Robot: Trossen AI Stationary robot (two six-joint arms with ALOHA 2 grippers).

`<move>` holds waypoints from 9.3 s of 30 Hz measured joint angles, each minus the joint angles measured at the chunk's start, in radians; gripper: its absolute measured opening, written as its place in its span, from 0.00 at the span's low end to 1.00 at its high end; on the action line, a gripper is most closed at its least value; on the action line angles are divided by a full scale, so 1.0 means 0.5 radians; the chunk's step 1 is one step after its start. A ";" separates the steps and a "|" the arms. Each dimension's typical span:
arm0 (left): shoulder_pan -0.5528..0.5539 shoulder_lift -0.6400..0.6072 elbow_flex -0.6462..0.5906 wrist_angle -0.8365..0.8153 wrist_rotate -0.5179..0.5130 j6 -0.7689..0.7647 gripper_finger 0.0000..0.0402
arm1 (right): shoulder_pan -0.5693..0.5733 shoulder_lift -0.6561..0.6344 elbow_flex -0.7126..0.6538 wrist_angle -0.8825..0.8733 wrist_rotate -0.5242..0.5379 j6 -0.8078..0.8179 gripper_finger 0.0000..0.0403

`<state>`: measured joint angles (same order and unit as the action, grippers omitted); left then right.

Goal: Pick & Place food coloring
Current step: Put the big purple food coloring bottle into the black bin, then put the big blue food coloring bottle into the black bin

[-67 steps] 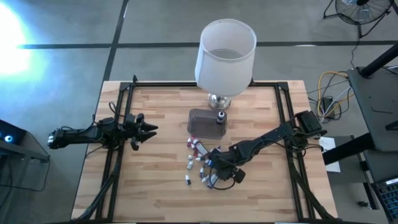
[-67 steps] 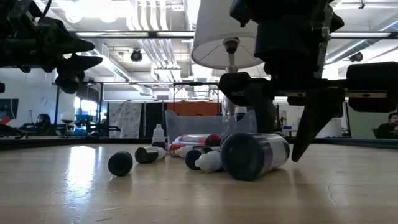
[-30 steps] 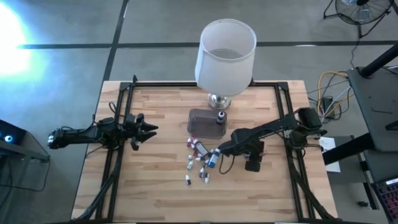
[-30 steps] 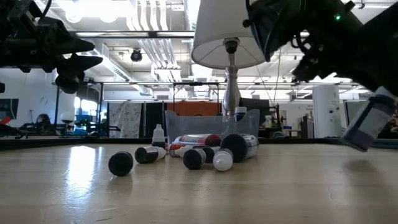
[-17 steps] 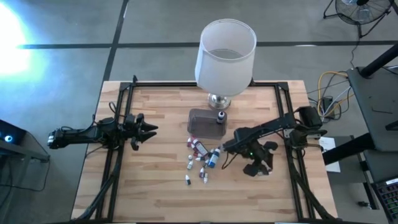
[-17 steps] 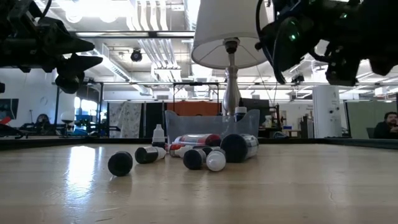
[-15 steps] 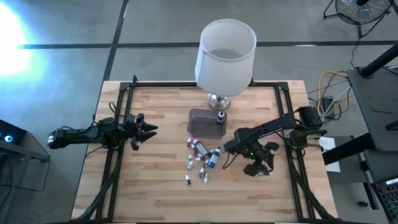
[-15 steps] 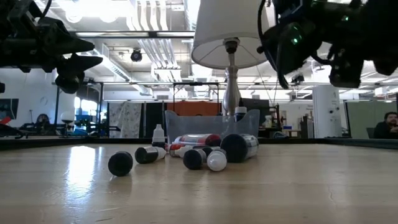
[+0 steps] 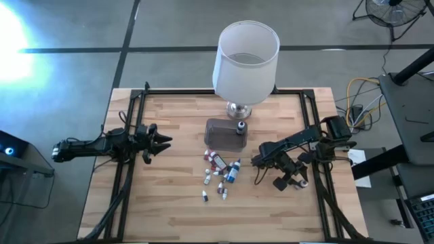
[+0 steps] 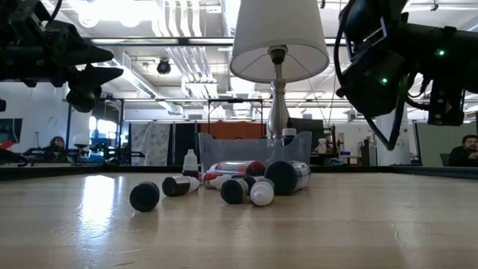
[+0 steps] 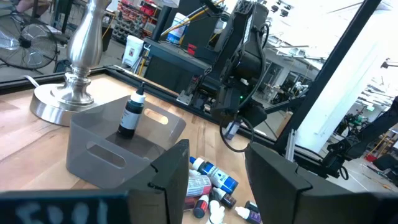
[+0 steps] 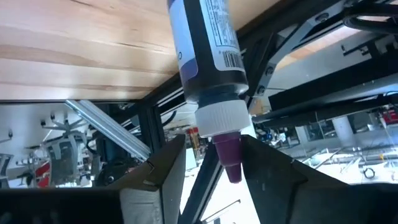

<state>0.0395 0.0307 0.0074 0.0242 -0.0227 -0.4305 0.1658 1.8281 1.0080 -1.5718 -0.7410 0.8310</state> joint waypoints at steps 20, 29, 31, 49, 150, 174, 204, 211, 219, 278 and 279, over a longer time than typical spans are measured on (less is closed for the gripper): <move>0.000 0.001 0.000 0.000 0.000 0.001 0.34 | 0.008 -0.042 0.388 0.001 0.604 -0.016 0.48; 0.001 0.000 0.000 0.000 0.000 0.000 0.34 | 0.239 -0.395 0.535 0.279 1.310 0.425 0.51; 0.000 0.000 0.000 0.000 0.000 0.000 0.34 | 0.270 -0.540 0.448 0.348 1.336 0.763 0.51; 0.000 0.000 0.000 0.002 -0.001 0.000 0.34 | 1.034 -1.174 0.039 0.379 1.110 2.643 0.51; 0.000 0.000 0.000 0.001 0.000 0.000 0.34 | -0.373 -0.272 1.252 0.524 1.789 -1.157 0.28; 0.001 0.000 0.000 0.001 0.000 0.001 0.34 | -0.467 0.271 1.412 0.618 1.642 -1.477 0.28; 0.000 0.000 -0.001 0.002 0.000 0.001 0.34 | -0.485 0.285 1.376 0.513 1.646 -1.479 0.53; 0.001 0.001 0.000 0.002 0.000 0.001 0.34 | -0.483 0.220 1.376 0.469 1.706 -1.468 0.53; 0.001 0.001 0.000 0.001 0.000 0.001 0.34 | -0.443 -0.038 1.346 0.428 1.704 -1.332 0.53; 0.001 0.009 0.000 0.001 -0.001 0.000 0.34 | 0.083 -0.027 0.045 2.327 1.696 -2.588 0.52; 0.001 0.011 0.000 0.001 -0.001 0.000 0.34 | 0.082 -0.027 0.072 2.234 1.709 -2.536 0.52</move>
<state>0.0398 0.0360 0.0072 0.0246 -0.0230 -0.4304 0.2070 1.8145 1.0442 -0.4550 0.1135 -0.4368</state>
